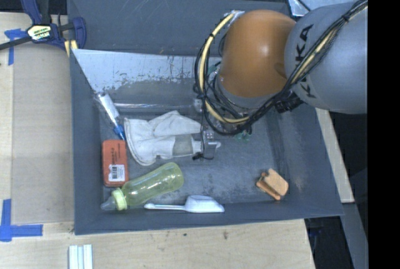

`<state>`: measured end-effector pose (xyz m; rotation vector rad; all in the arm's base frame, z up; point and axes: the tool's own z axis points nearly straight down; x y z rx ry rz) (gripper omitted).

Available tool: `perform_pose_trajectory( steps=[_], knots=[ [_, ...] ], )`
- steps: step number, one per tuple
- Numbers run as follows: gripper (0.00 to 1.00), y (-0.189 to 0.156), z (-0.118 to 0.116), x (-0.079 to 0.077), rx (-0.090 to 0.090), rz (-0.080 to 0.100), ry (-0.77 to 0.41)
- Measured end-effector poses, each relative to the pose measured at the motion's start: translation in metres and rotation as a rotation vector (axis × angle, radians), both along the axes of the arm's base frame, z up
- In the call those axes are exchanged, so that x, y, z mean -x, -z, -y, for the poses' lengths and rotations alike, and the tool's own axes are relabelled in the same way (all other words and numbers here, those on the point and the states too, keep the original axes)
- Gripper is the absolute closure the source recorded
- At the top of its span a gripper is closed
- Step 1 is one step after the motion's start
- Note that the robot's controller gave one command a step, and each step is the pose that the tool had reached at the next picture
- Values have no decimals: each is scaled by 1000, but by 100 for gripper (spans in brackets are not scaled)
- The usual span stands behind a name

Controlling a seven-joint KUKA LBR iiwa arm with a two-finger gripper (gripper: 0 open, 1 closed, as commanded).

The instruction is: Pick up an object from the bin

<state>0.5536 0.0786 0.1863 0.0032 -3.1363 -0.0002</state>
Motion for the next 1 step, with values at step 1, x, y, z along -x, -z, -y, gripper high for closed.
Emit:
perform_pose_trajectory(
  steps=[1],
  knots=[
    [0,-5,0,-1,-1,8,2]
  ],
)
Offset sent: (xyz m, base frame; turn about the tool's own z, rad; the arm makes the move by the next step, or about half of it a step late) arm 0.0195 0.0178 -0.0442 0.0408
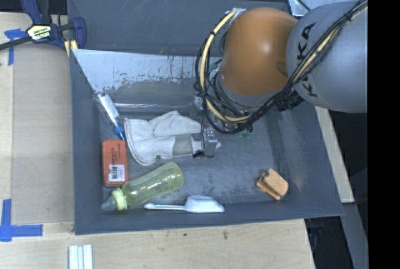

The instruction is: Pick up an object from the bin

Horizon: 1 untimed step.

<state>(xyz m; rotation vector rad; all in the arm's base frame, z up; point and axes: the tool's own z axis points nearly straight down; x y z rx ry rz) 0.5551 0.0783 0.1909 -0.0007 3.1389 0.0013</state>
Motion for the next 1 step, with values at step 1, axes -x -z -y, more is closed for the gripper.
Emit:
perform_pose_trajectory(
  steps=[1],
  knots=[
    [0,27,-10,-13,0,4,25]
  ],
)
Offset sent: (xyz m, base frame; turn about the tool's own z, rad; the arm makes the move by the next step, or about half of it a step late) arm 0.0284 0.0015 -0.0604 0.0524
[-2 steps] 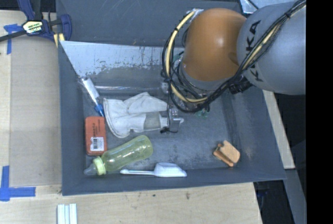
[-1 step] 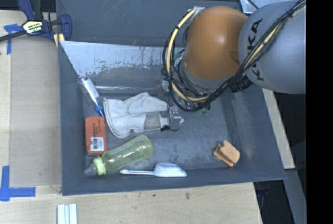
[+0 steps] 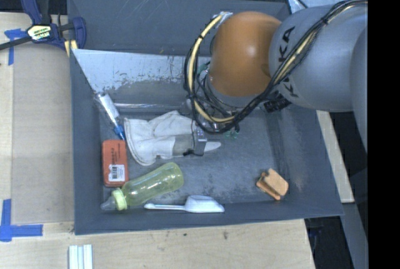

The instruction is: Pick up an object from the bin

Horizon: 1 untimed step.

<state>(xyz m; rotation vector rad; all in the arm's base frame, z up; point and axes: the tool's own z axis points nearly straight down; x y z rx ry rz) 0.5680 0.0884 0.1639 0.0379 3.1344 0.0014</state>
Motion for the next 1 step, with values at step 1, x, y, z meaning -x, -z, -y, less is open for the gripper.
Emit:
perform_pose_trajectory(
  steps=[1],
  knots=[
    [0,29,6,-14,0,-6,23]
  ],
)
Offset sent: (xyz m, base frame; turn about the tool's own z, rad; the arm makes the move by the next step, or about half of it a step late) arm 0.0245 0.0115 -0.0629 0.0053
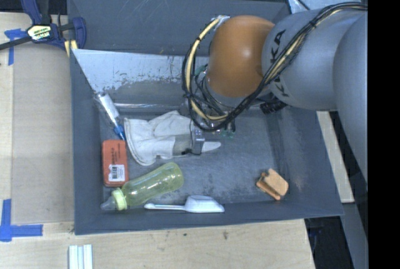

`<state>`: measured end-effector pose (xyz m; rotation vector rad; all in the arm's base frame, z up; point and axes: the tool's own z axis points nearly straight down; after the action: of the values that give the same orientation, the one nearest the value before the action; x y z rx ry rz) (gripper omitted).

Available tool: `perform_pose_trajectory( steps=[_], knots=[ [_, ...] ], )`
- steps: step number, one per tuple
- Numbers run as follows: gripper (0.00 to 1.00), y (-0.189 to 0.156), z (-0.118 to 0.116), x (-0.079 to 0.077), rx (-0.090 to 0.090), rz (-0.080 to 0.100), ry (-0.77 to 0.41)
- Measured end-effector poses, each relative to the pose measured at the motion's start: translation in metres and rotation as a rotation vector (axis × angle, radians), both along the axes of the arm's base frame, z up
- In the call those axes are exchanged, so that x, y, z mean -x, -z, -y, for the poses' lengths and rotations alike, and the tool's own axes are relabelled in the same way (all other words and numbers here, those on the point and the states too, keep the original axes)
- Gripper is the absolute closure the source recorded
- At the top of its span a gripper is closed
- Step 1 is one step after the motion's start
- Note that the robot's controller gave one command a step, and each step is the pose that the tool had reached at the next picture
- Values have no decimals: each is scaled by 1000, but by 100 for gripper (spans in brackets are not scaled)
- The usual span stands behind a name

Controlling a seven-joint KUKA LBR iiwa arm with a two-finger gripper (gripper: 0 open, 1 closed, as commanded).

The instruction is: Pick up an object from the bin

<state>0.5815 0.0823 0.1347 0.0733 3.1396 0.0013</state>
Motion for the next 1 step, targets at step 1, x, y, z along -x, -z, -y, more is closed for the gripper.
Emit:
perform_pose_trajectory(
  steps=[1],
  knots=[
    [0,29,-13,-10,1,-1,-14]
  ],
)
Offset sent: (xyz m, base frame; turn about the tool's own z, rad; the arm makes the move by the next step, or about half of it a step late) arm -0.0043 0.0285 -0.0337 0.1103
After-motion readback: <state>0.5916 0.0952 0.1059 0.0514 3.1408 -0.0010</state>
